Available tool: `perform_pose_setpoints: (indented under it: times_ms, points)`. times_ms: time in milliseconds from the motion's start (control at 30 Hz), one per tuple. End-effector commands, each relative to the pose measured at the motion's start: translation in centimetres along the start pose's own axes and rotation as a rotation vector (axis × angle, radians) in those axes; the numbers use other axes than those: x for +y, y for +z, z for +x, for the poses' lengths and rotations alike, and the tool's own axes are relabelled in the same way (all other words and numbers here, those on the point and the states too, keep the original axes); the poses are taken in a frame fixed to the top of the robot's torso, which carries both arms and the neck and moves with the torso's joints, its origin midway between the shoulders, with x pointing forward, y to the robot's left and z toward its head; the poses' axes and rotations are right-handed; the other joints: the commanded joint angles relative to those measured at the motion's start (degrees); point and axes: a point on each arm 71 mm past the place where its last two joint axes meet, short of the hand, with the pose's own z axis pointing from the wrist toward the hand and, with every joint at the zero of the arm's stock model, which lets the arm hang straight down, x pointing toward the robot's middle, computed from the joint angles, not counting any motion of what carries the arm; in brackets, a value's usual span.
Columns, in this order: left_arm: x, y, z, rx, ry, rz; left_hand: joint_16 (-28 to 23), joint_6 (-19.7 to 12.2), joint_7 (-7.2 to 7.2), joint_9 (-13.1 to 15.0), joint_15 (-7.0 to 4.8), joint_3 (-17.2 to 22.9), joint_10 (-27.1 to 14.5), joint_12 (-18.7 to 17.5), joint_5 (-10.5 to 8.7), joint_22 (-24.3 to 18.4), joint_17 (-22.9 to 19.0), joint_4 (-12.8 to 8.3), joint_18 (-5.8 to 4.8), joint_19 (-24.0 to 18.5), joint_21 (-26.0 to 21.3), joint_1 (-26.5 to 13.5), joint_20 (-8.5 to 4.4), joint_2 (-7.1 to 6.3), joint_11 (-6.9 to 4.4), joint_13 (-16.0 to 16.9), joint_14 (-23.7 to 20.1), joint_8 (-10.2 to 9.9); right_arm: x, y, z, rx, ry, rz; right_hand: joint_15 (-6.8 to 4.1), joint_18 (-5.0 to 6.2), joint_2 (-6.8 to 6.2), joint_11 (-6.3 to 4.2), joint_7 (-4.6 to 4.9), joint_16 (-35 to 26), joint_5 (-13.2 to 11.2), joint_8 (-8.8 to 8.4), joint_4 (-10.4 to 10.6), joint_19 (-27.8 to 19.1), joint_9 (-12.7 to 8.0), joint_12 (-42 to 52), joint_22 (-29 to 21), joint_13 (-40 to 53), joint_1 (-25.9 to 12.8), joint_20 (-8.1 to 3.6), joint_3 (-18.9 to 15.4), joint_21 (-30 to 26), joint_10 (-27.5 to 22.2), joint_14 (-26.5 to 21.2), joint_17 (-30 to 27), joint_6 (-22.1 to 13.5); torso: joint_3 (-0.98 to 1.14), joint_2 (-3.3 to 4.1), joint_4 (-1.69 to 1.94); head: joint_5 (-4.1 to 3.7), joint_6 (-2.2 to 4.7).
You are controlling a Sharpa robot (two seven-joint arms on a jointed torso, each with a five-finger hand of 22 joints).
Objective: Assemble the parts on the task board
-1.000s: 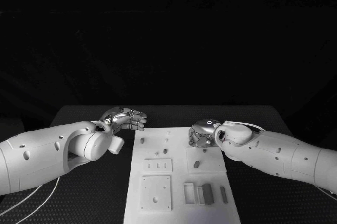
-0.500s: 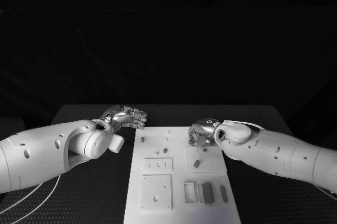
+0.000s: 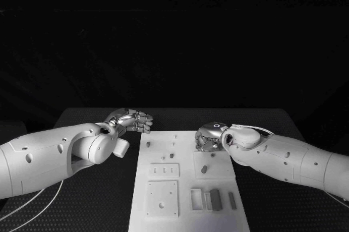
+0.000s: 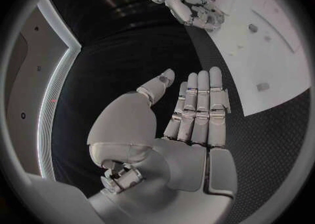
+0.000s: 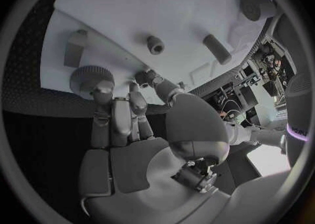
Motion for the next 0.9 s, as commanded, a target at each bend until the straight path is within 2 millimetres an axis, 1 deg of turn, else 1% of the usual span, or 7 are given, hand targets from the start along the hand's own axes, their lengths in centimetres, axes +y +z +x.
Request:
perform_pose_setpoints:
  times_ms: [33, 133, 300, 367, 433, 633, 900]
  points:
    - [-0.24, 0.0, 0.21, 0.018, 0.002, 0.011, -0.32, 0.04, 0.3, -0.06, -0.01, 0.08, -0.14, -0.39, 0.12, 0.08, 0.09, -0.21, 0.99, 0.09, 0.23, -0.41, -0.21, -0.3, 0.34, 0.07, 0.53, -0.38, 0.2, 0.01, 0.44, 0.027, -0.007, -0.005, 0.41, 1.72, 0.0, 0.1, 0.01, 0.39, 0.01, -0.18, 0.1, -0.82, -0.01, 0.01, 1.09, 0.19, 0.33, -0.72, 0.24, 0.37, 0.0, 0.17, 0.08, -0.02, 0.0, 0.02, -0.01, 0.03, -0.04]
    - [-0.25, -0.01, 0.17, 0.017, 0.003, 0.011, -0.33, 0.04, 0.3, -0.07, -0.01, 0.08, -0.14, -0.4, 0.12, 0.08, 0.11, -0.22, 0.99, 0.09, 0.24, -0.41, -0.21, -0.3, 0.34, 0.08, 0.54, -0.38, 0.21, -0.01, 0.51, 0.034, -0.008, -0.007, 0.3, 1.72, 0.9, -0.06, -0.18, 0.54, 0.02, 0.23, -0.37, -0.83, 0.15, 0.28, 1.14, 0.41, 0.83, -0.77, 0.49, 0.49, 0.28, 0.21, 0.09, 0.81, 0.01, 0.04, -0.01, 0.06, -0.1]
    - [-0.26, -0.01, 0.15, 0.017, 0.003, 0.011, -0.36, 0.04, 0.31, -0.07, -0.01, 0.08, -0.13, -0.42, 0.12, 0.1, 0.14, -0.21, 0.99, 0.09, 0.24, -0.42, -0.21, -0.29, 0.34, 0.09, 0.54, -0.4, 0.16, -0.09, 0.62, 0.046, -0.021, -0.011, -0.59, 1.72, 3.95, -1.11, -1.33, 0.89, 0.01, 1.87, -1.49, -1.14, 0.89, 0.92, 1.22, 0.94, 2.89, -0.85, 1.34, 0.85, 1.29, 0.37, 0.17, 3.98, 0.02, 0.02, -0.02, 0.03, -0.21]
    - [-0.26, -0.03, 0.12, 0.016, 0.004, 0.01, -0.37, 0.05, 0.31, -0.07, -0.01, 0.09, -0.12, -0.43, 0.12, 0.11, 0.16, -0.21, 0.99, 0.09, 0.24, -0.42, -0.21, -0.28, 0.34, 0.1, 0.55, -0.4, 0.23, -0.1, 0.61, 0.042, -0.029, -0.016, -1.05, 1.72, 4.19, -1.6, -1.87, 0.92, 0.0, 2.63, -1.24, -1.28, 1.27, 0.84, 1.16, 0.92, 4.22, -0.77, 3.38, 0.92, 1.55, 0.28, -0.05, 5.63, 0.02, 0.04, -0.01, 0.02, -0.23]
    - [-0.25, -0.02, 0.09, 0.013, 0.009, 0.011, -0.38, 0.05, 0.31, -0.07, -0.02, 0.09, -0.12, -0.44, 0.12, 0.12, 0.17, -0.21, 0.99, 0.09, 0.24, -0.42, -0.22, -0.27, 0.34, 0.1, 0.55, -0.4, 0.3, -0.1, 0.63, 0.042, -0.029, -0.019, -1.35, 1.72, 4.6, -2.02, -2.33, 0.9, 0.0, 3.38, -1.35, -1.38, 1.68, 0.51, 1.17, 0.69, 4.39, -0.68, 4.2, 1.0, 1.4, 0.11, -0.33, 7.09, 0.02, 0.04, -0.02, 0.04, -0.26]
    - [-0.24, 0.1, 0.06, 0.008, 0.01, 0.009, -0.42, 0.09, 0.3, -0.07, -0.02, 0.14, -0.08, -0.47, 0.12, 0.16, 0.24, -0.22, 1.0, 0.1, 0.24, -0.38, -0.22, -0.17, 0.33, 0.13, 0.58, -0.41, 0.62, -0.1, 0.28, -0.006, -0.022, -0.029, -1.77, 1.72, 4.67, -2.45, -2.75, 1.08, 0.01, 3.88, -1.45, -1.37, 2.07, 0.75, 1.17, 0.95, 4.2, -0.68, 4.67, 1.21, 1.99, 0.32, -0.21, 8.1, -0.03, 0.05, 0.0, -0.05, -0.2]
    - [-0.24, 0.07, 0.06, 0.006, 0.01, 0.009, -0.47, 0.13, 0.29, -0.07, -0.03, 0.17, -0.05, -0.5, 0.12, 0.2, 0.32, -0.26, 1.0, 0.1, 0.24, -0.33, -0.23, -0.15, 0.32, 0.16, 0.61, -0.42, 0.47, -0.11, -0.27, -0.079, 0.003, 0.02, -1.97, 1.72, 4.11, -2.71, -3.01, 1.19, 0.02, 4.11, -1.49, -1.28, 2.26, 0.93, 1.15, 1.08, 4.13, -0.75, 4.81, 1.38, 2.58, 0.49, -0.26, 8.67, -0.07, 0.05, -0.01, -0.05, -0.07]
